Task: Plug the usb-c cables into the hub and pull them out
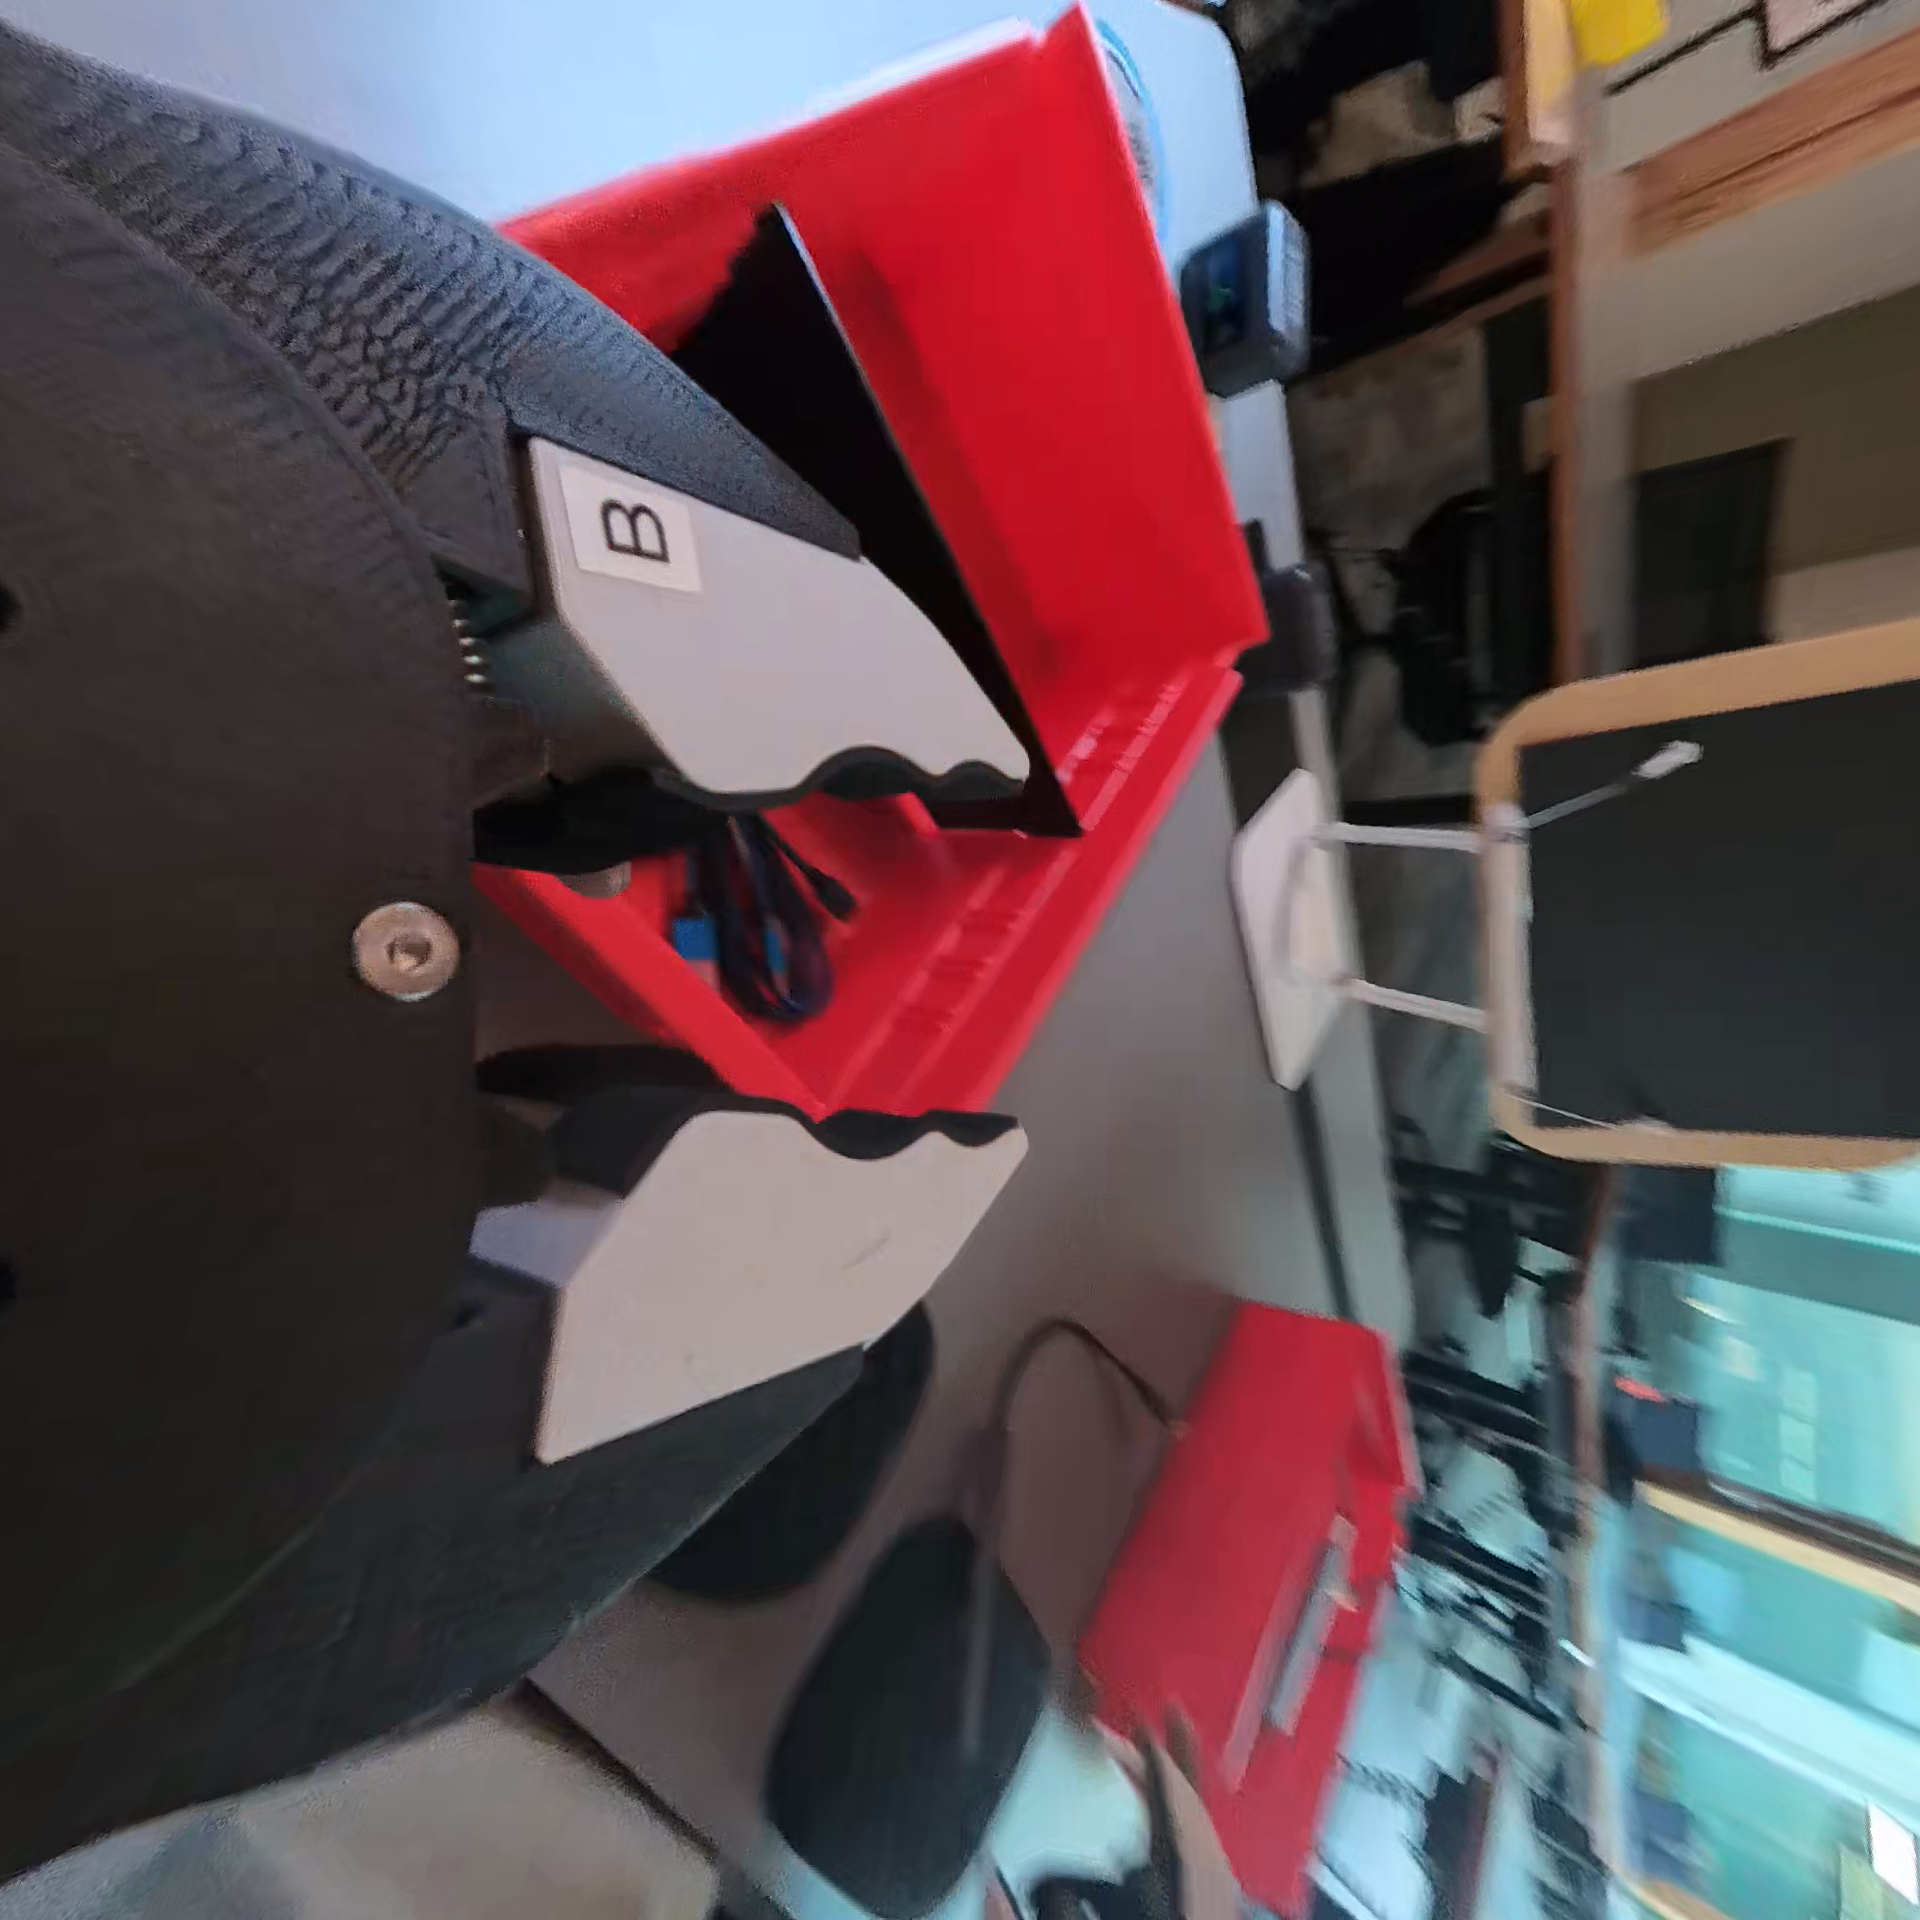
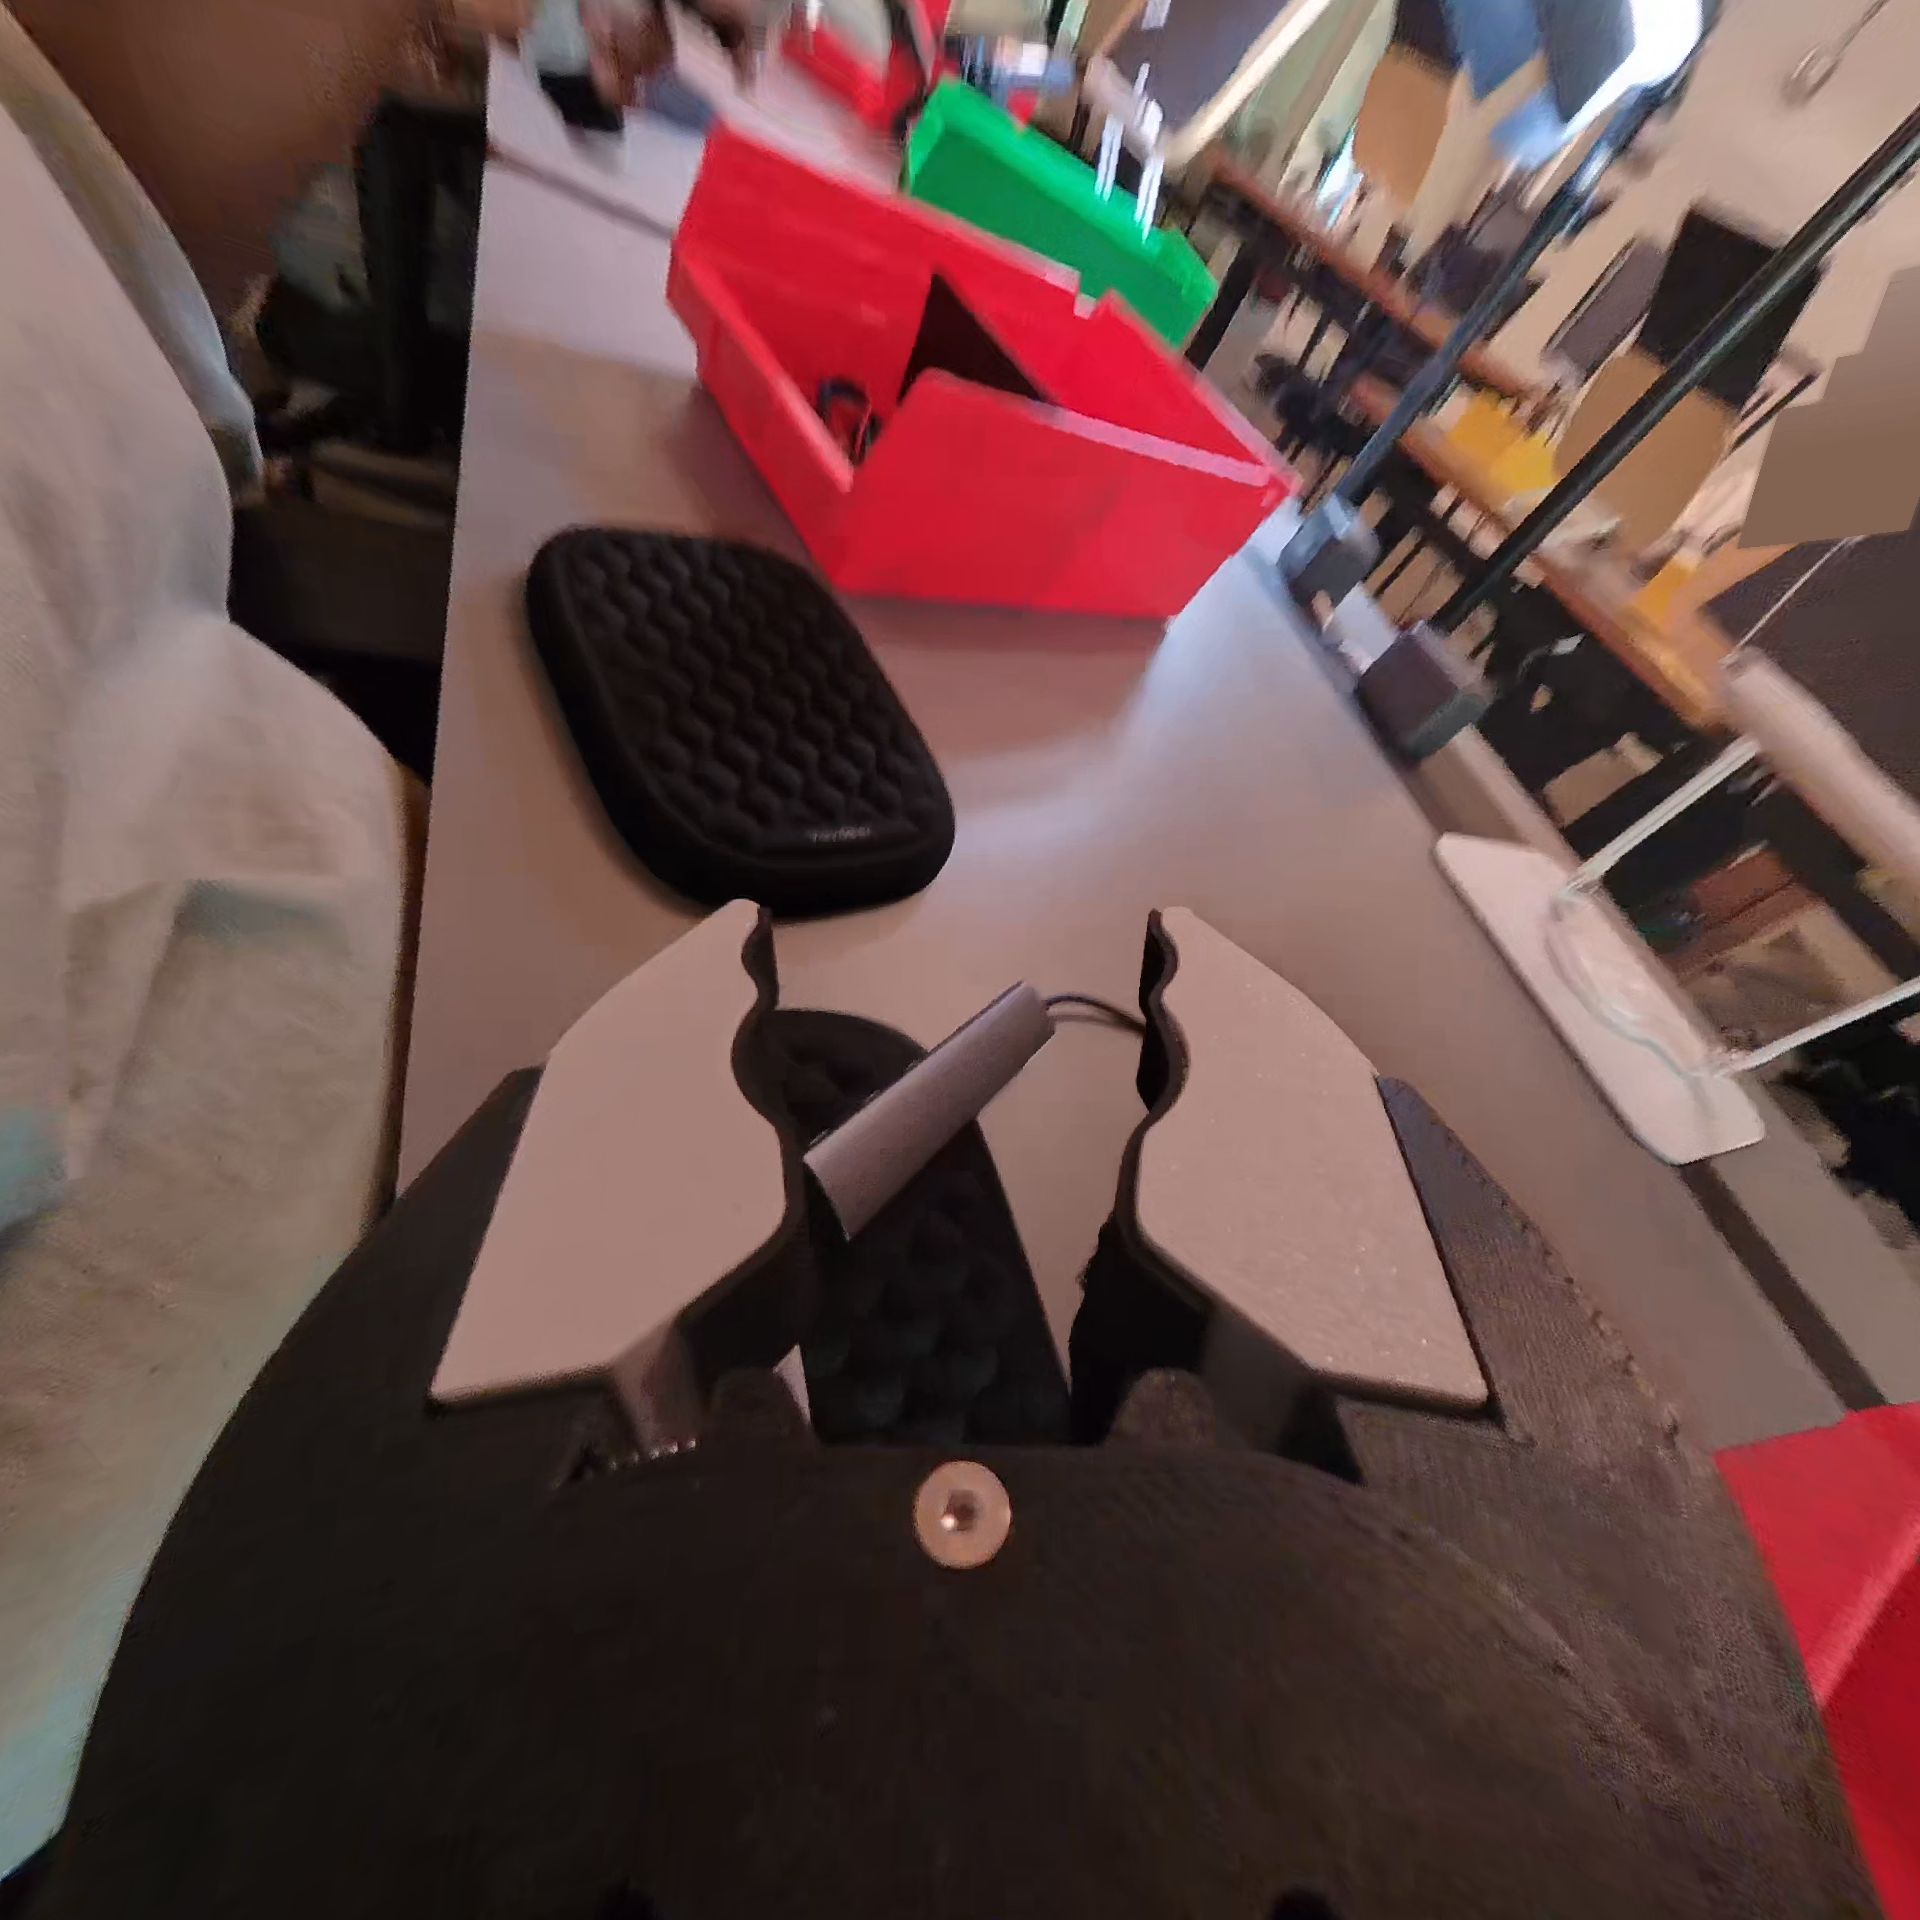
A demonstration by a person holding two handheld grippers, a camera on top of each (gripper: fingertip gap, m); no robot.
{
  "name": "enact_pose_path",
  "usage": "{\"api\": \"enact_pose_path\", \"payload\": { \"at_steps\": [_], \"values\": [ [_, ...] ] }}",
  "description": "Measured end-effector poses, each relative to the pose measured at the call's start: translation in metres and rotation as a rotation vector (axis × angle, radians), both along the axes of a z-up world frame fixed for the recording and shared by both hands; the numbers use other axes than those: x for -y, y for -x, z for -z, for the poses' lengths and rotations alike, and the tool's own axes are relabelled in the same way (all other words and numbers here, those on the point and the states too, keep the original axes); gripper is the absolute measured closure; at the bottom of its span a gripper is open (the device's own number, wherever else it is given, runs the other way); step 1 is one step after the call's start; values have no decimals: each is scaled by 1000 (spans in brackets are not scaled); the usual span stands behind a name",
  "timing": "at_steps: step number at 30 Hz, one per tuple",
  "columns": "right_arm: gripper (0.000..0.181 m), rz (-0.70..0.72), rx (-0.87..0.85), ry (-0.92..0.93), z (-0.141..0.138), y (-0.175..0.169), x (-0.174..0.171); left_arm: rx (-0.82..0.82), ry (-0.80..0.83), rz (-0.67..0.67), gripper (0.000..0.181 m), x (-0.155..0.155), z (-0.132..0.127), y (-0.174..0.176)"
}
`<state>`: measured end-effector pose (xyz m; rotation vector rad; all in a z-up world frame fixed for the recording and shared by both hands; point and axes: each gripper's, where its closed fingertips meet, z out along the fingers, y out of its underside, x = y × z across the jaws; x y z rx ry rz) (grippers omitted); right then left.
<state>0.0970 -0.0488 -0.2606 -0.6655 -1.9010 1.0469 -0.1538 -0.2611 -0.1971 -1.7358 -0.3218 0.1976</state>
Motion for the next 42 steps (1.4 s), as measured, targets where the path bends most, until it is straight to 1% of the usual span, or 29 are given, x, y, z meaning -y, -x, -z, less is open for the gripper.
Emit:
{"api": "enact_pose_path", "payload": {
  "at_steps": [3, 5, 6, 8, 10, 12, 14, 17, 19, 22, 23, 25, 29, 31, 32, 34, 38, 42],
  "values": [
    [115, -33, -146, 66, -31, -11, 2, -38, 193, -51, 129, 8, 25, 8],
    [113, -51, -206, 98, -44, -19, 2, -49, 298, -73, 134, 14, 37, 11],
    [113, -55, -227, 109, -49, -22, 2, -40, 353, -63, 138, 16, 44, 10],
    [114, -54, -264, 116, -57, -25, 1, 8, 470, -3, 146, 18, 61, 3],
    [114, -59, -274, 113, -59, -26, 2, 32, 615, 89, 151, 18, 77, 0],
    [114, -67, -277, 110, -58, -26, 5, 22, 742, 182, 150, 18, 90, 5],
    [114, -64, -273, 92, -56, -24, 6, 36, 857, 235, 155, 18, 101, 17],
    [113, -48, -262, 68, -52, -22, 5, 86, 948, 334, 161, 13, 113, 24],
    [113, -46, -265, 67, -53, -21, 4, 131, 1022, 389, 160, 16, 123, 23],
    [114, -43, -277, 71, -54, -21, 3, 217, 1138, 375, 160, 26, 138, 26],
    [114, -40, -280, 71, -54, -21, 2, 229, 1172, 352, 160, 29, 142, 28],
    [114, -37, -287, 74, -54, -21, 1, 229, 1226, 305, 159, 32, 148, 32],
    [114, -32, -294, 67, -54, -19, 1, 191, 1285, 250, 158, 33, 155, 37],
    [114, -26, -290, 51, -52, -18, 1, 175, 1288, 246, 165, 32, 154, 37],
    [114, -22, -289, 44, -51, -18, 0, 181, 1249, 235, 172, 29, 150, 37],
    [115, -14, -292, 33, -52, -18, -1, 195, 1116, 193, 174, 19, 136, 38],
    [115, -20, -313, 47, -55, -19, 0, 92, 847, 96, 174, 8, 93, 47],
    [115, -35, -318, 67, -56, -18, 2, -5, 493, 59, 174, -6, 40, 43]
  ]
}}
